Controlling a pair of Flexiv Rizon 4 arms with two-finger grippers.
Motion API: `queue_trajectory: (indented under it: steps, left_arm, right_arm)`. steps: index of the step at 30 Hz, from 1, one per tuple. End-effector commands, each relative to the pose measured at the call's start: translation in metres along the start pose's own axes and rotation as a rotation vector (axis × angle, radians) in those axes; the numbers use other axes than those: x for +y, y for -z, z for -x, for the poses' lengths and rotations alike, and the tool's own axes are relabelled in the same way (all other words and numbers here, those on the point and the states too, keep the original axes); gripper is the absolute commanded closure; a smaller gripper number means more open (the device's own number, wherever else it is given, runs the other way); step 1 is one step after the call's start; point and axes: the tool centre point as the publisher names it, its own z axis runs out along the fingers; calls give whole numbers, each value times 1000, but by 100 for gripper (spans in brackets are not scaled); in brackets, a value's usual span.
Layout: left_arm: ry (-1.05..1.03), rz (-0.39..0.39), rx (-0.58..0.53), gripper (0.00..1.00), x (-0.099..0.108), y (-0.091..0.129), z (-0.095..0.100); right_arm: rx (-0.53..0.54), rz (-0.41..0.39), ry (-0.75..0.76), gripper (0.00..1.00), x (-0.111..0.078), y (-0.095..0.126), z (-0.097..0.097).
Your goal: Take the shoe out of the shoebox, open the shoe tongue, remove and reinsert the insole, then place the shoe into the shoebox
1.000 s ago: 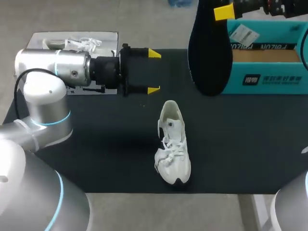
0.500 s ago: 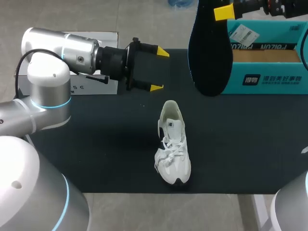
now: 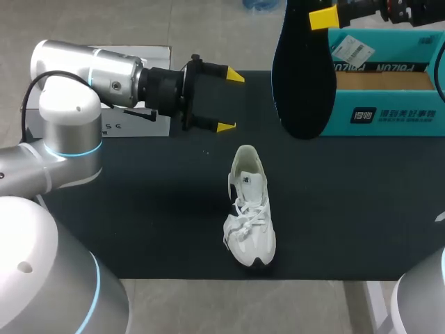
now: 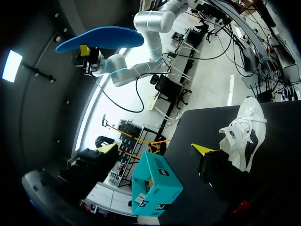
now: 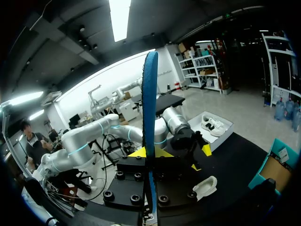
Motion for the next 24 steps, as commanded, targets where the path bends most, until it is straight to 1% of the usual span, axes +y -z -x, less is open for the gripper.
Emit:
queue_trajectory:
  steps: [1,8,11,13,17,19,24]
  left_arm:
    - [-1,1,-2,0,0,0,-1]
    - [-1,1,-2,0,0,0,-1]
    - [-1,1,-2,0,0,0,-1]
    - [-18,0,-23,0,-2,-3,-2]
    - [-50,-1,-57,0,-4,-6,-4]
    - [-69,7,-67,0,-4,-7,-4]
    - [-126,0,-101,0,-8,-9,-3]
  right_arm:
    - [1,-5,0,100,2,-2,2]
    - [1,-5,0,100,2,-2,2]
    - [25,52,-94,100,-18,6,9]
    - [39,87,-159,100,-31,7,13]
    - [70,96,-295,100,-56,2,24]
    - [99,113,-345,100,-65,-2,30]
    - [142,116,-447,100,-85,-15,47]
